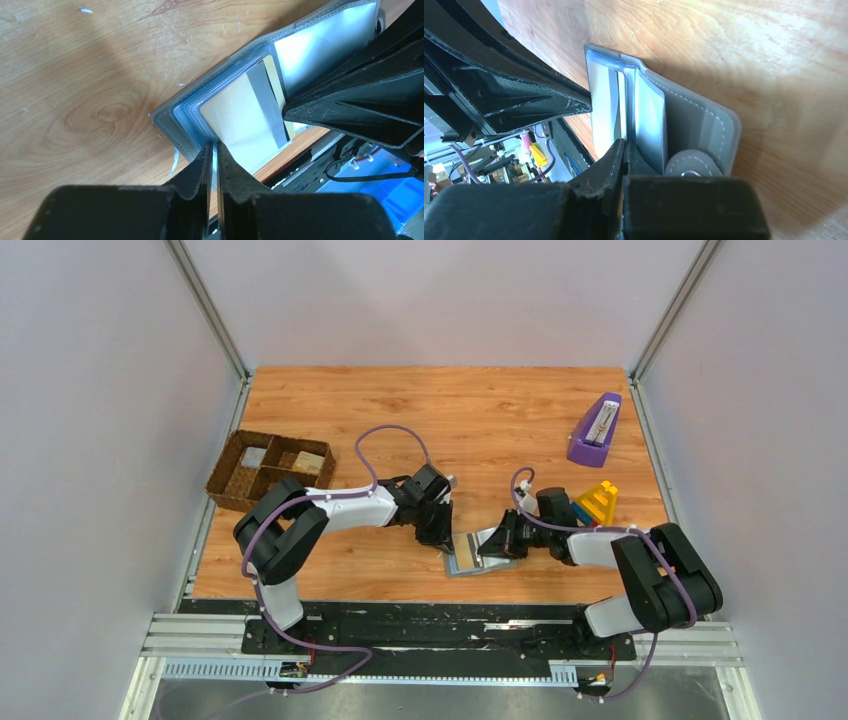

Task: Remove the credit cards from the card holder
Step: Remove the credit card from the card holder.

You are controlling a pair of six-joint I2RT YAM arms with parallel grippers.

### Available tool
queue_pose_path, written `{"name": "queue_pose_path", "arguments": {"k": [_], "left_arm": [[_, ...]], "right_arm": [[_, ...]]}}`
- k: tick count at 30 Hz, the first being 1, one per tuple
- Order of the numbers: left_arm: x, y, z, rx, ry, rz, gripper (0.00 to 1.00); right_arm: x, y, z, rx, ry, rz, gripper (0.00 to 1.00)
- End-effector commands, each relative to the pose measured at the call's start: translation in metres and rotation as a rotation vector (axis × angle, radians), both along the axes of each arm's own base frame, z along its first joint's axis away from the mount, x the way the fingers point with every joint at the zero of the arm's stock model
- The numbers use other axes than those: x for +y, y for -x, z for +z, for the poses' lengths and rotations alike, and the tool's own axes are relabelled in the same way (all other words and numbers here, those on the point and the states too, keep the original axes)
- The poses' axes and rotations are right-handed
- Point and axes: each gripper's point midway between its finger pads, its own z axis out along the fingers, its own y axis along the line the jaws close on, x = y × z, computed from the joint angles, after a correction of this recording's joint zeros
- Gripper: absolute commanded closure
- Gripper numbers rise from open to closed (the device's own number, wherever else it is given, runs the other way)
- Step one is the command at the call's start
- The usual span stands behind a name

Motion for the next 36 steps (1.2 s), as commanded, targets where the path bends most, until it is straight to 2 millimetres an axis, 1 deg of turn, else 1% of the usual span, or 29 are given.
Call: {"name": "queue_pose_path", "arguments": {"k": [1,6,11,22,25,31,36], "left_arm": [[0.022,-0.003,-0.027,-0.039,-0.144,-0.002,0.85],[0.026,-0.001,-0.034,-0.033,-0.162,-0.001,0.85],[0.028,0.0,-0.038,-0.032,-0.176,-0.005,0.85],[0.031,0.001,-0.04,-0.031,-0.187,-0.008,0.85],[0.031,0.001,-0.041,-0.027,-0.185,-0.01,0.85],[0.031,-0.001,-0.038,-0.036,-0.192,-0.014,0.85],[0.029,-0.002,-0.034,-0.041,-0.184,-0.02,0.85]], "right_arm": [[0.004,0.002,0.012,-0.059,-0.05,0.04,1.0],[0.0,0.004,0.01,-0.054,-0.025,0.019,1.0],[-0.004,0.005,0.012,-0.067,-0.018,0.008,1.0],[-0.015,0.006,0.004,-0.014,0.02,-0.062,1.0],[-0.014,0.006,0.009,-0.005,0.004,-0.084,1.0],[-0.019,0.006,0.024,-0.063,0.011,-0.093,1.0],[-0.023,0.008,0.028,-0.081,0.034,-0.096,1.0]]}}
